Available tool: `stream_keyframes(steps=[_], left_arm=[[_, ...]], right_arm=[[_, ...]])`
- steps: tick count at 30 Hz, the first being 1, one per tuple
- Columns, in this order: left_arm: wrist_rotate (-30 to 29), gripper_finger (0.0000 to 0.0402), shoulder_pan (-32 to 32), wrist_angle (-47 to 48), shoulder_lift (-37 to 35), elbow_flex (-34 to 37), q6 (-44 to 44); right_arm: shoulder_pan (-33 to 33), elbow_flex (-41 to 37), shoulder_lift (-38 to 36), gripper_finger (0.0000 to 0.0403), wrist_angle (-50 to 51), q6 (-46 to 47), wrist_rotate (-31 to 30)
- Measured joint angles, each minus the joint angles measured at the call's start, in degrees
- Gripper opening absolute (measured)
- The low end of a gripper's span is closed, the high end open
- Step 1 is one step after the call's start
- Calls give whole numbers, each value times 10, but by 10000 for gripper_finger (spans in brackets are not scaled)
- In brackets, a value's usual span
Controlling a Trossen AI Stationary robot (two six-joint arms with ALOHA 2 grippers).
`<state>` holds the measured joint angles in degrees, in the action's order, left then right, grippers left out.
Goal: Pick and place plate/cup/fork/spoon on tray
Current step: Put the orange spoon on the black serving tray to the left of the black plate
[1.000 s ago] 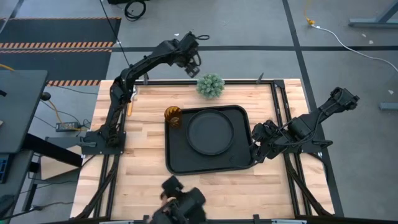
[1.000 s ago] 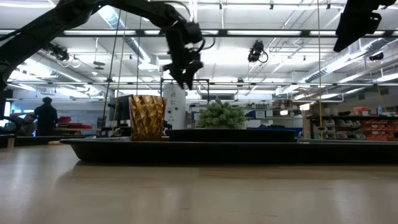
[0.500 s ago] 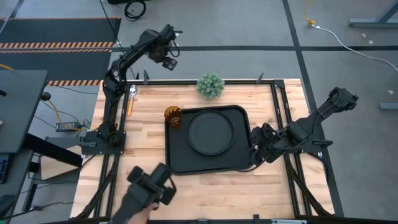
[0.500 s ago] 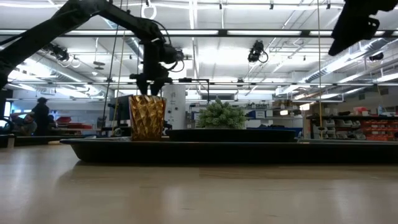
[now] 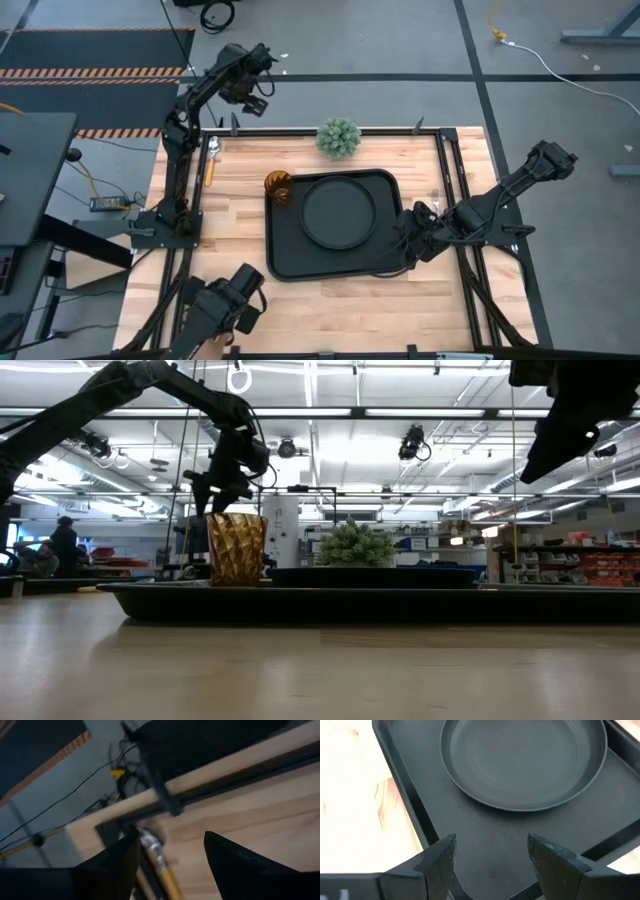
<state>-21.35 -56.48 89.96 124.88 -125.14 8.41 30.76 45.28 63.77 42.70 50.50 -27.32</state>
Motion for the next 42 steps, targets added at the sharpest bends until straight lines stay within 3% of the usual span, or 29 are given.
stream_keyframes(steps=[7, 12, 17, 22, 29, 38, 42], left_arm=[[-21, 227, 11, -2, -50, 86, 16], [-27, 227, 8, -28, -120, 243, 30], [-27, 227, -7, -143, -218, 427, 30], [44, 226, -43, -260, -284, 556, 32], [88, 200, -44, -344, -272, 574, 89], [19, 157, -49, -356, -215, 573, 105], [15, 150, -50, -351, -191, 573, 117]], right_arm=[[12, 0, 0, 251, 2, -36, 5], [35, 0, 0, 251, 3, -56, 12], [51, 0, 0, 251, 3, -40, 17], [57, 0, 0, 251, 2, 3, 53], [62, 0, 0, 251, -7, 59, 79], [102, 0, 0, 251, -7, 83, 77], [113, 0, 0, 251, -7, 80, 76]])
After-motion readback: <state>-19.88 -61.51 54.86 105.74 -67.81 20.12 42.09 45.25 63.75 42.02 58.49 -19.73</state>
